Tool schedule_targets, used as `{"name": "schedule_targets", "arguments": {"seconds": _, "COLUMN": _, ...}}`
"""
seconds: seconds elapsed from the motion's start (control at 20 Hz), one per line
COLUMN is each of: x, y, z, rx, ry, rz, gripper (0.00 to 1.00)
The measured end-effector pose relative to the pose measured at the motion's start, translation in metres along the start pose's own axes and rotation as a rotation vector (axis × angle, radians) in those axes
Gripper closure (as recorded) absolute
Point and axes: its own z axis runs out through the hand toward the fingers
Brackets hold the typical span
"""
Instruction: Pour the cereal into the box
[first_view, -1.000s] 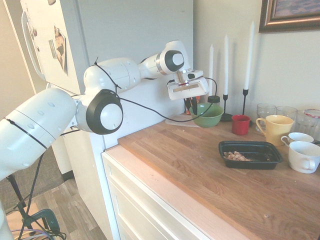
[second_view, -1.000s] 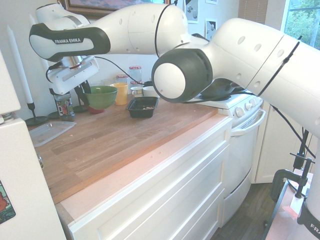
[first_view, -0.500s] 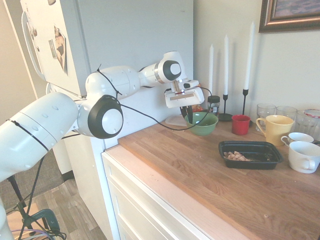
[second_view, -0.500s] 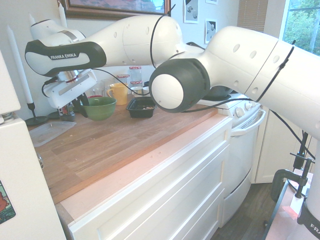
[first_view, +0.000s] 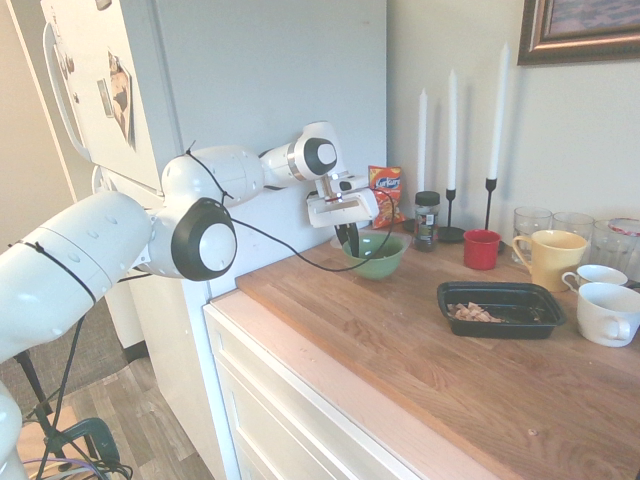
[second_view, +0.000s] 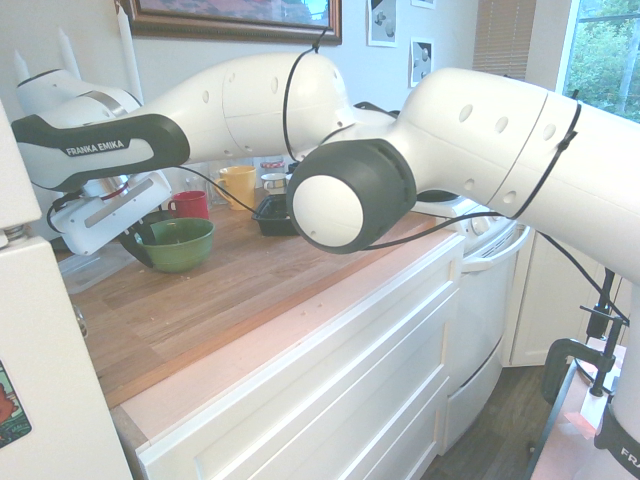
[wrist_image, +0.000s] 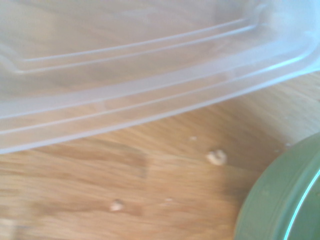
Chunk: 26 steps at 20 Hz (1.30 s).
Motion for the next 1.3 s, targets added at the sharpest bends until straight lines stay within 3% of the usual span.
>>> {"name": "schedule_targets", "arguments": {"seconds": 0.05, "x": -0.003, "y": -0.002, "z": -0.001, "rx": 0.000, "ry": 0.002, "rz": 0.003, "gripper": 1.00}}
{"name": "schedule_targets", "arguments": {"seconds": 0.1, "x": -0.005, "y": -0.004, "z": -0.001, "rx": -0.001, "ry": 0.005, "rz": 0.009, "gripper": 0.00}}
{"name": "schedule_targets", "arguments": {"seconds": 0.8, "x": 0.003, "y": -0.001, "z": -0.005, "rx": 0.046, "ry": -0.013, "rz": 0.065, "gripper": 0.00}}
{"name": "schedule_targets", "arguments": {"seconds": 1.3, "x": 0.052, "y": 0.067, "z": -0.084, "rx": 0.192, "ry": -0.166, "rz": 0.117, "gripper": 0.00}}
